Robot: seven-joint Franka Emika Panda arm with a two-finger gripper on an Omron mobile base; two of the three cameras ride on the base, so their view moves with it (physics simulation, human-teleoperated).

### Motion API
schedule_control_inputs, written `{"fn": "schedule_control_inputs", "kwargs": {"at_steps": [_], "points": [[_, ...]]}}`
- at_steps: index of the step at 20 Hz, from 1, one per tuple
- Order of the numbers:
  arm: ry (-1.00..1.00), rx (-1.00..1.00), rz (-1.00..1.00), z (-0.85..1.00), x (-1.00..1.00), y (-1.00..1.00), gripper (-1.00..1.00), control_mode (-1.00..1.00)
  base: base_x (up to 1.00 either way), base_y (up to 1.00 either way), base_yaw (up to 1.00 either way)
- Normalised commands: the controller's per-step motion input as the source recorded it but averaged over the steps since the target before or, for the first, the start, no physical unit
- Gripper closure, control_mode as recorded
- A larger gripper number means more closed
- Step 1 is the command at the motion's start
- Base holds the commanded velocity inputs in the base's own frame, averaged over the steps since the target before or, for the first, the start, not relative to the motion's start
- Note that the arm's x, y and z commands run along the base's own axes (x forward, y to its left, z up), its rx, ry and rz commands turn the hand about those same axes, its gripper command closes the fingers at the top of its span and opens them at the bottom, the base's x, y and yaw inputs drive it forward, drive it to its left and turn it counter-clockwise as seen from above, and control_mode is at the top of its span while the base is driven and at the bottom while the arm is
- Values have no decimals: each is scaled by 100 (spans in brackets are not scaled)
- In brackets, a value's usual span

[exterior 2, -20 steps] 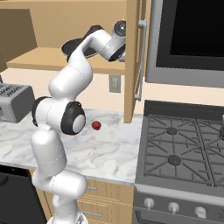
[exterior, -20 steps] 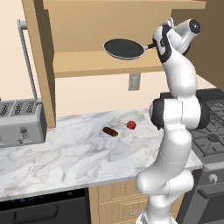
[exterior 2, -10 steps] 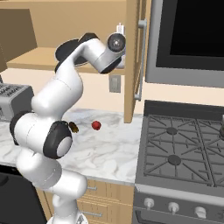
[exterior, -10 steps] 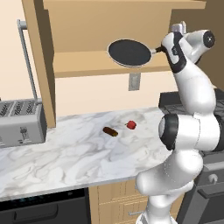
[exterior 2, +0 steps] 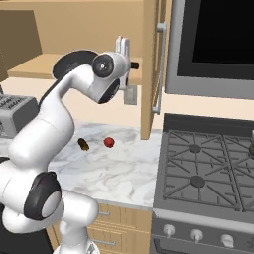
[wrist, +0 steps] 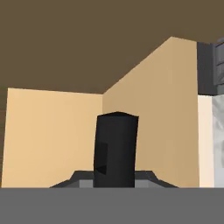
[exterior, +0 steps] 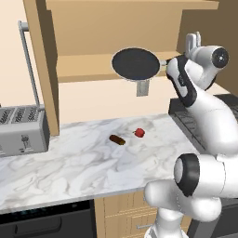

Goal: Pick the pan from the cabinet and place it on the stove. Then turn on the stove burner for the pan.

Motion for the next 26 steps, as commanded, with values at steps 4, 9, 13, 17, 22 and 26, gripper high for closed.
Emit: {"fn": "schedule_control_inputs", "kwargs": {"at_steps": [4,9,13,17,22,26], "points": [[0,0,-12,0,-63,33,100,-100,0,0,0],[0,0,-6,0,-51,29,100,-100,0,0,0],[0,0,0,0,-40,10,100,-100,0,0,0],[0,0,0,0,-39,5,100,-100,0,0,0],[0,0,0,0,-41,4,100,-100,0,0,0],[0,0,0,-3,-45,5,100,-100,0,0,0]]}}
